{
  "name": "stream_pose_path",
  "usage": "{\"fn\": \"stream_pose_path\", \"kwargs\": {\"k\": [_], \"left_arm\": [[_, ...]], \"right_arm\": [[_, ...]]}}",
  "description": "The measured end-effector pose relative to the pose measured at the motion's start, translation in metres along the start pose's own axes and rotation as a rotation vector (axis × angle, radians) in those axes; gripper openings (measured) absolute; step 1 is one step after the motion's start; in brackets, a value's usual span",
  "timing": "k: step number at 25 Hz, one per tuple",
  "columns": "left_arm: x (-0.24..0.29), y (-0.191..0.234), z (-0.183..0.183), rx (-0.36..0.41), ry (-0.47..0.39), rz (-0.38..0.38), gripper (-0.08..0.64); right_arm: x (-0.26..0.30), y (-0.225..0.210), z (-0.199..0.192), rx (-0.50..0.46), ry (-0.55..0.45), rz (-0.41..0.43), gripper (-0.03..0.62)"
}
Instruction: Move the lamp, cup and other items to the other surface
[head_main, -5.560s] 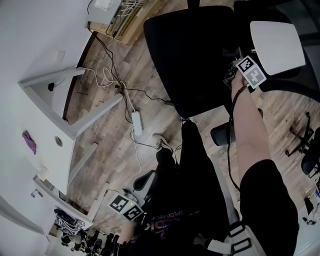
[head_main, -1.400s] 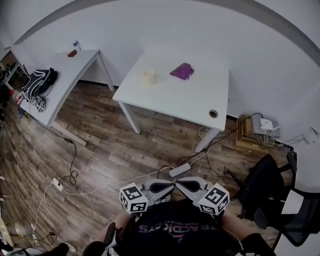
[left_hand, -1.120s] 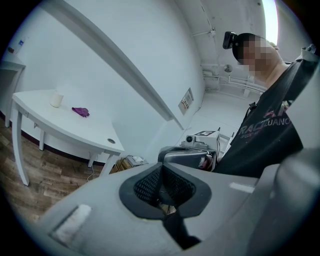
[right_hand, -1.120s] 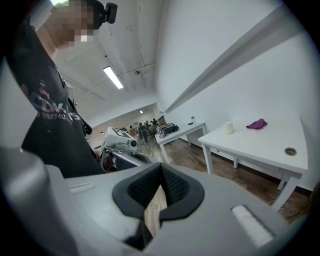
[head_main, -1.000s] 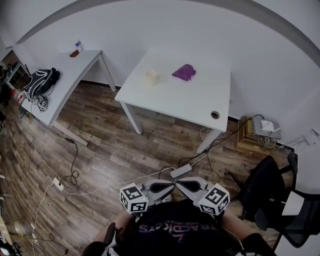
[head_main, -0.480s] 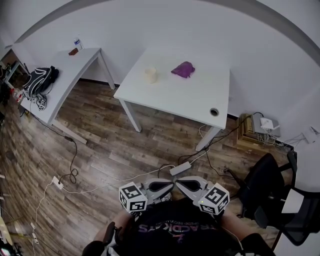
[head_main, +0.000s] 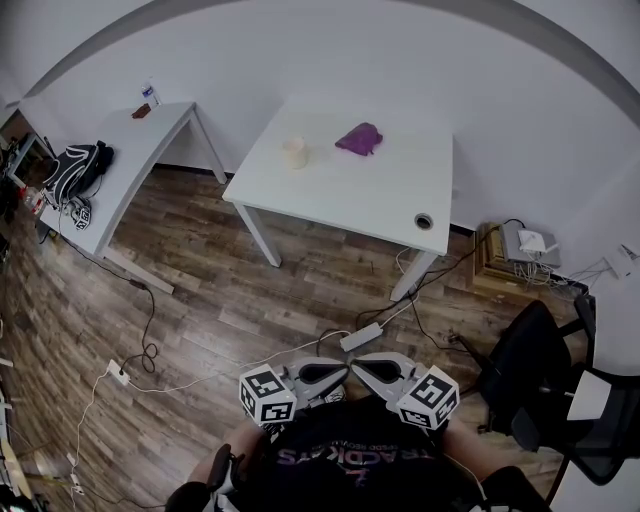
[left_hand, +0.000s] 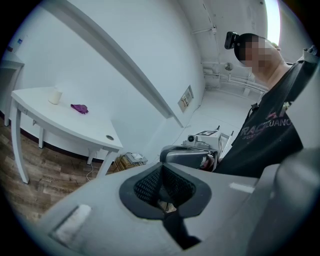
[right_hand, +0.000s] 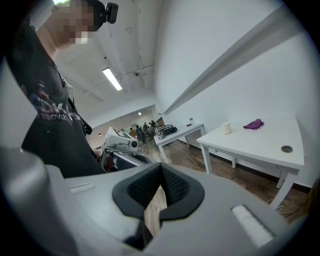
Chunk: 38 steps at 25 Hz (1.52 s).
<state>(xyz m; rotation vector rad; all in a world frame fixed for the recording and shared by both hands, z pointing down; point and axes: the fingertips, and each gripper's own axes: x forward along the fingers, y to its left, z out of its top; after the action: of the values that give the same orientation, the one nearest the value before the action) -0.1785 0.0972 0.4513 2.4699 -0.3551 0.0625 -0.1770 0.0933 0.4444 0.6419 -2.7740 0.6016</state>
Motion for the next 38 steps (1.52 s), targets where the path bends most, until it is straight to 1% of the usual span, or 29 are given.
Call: {"fn": "stream_pose_path", "kwargs": {"k": [6,13,15,19,23,28,32,34,38], "left_arm": [[0.001,0.000,0.000,0.002,-0.009,0.005,-0.002],[-0.001,0.000,0.000,-0.022,-0.031,0.020,-0.002],[-0.002,0.003,0.000,-0.031,-0.040,0.045,-0.002],[-0.004,0.022,0.005,-0.032,-0.064,0.142,-0.002],[0.001,0.026,0.007,-0.058,-0.079,0.162,-0.002],[0.019,0.023,0.006,-0.078,-0.064,0.178,-0.002],[0.039,0.024,0.003,-0.109,-0.057,0.217,-0.003],[0.054,0.023,0.002,-0.126,-0.054,0.234,-0.003],[0.095,0.009,0.004,-0.131,-0.053,0.233,-0.002]], "right_arm": [[-0.002,-0.001,-0.002,-0.002,-0.001,0.000,0.005],[-0.004,0.001,-0.002,0.007,-0.002,0.007,0.005],[-0.007,0.000,-0.002,0.010,-0.008,0.003,0.005],[-0.013,-0.010,0.003,0.008,-0.037,-0.021,0.005],[-0.022,-0.018,0.005,0.023,-0.038,-0.037,0.005],[-0.039,-0.033,0.006,0.040,-0.039,-0.044,0.005],[-0.060,-0.049,0.006,0.039,-0.043,-0.043,0.005],[-0.074,-0.061,0.006,0.045,-0.041,-0.045,0.005],[-0.113,-0.092,0.005,0.066,-0.046,-0.053,0.005]]}}
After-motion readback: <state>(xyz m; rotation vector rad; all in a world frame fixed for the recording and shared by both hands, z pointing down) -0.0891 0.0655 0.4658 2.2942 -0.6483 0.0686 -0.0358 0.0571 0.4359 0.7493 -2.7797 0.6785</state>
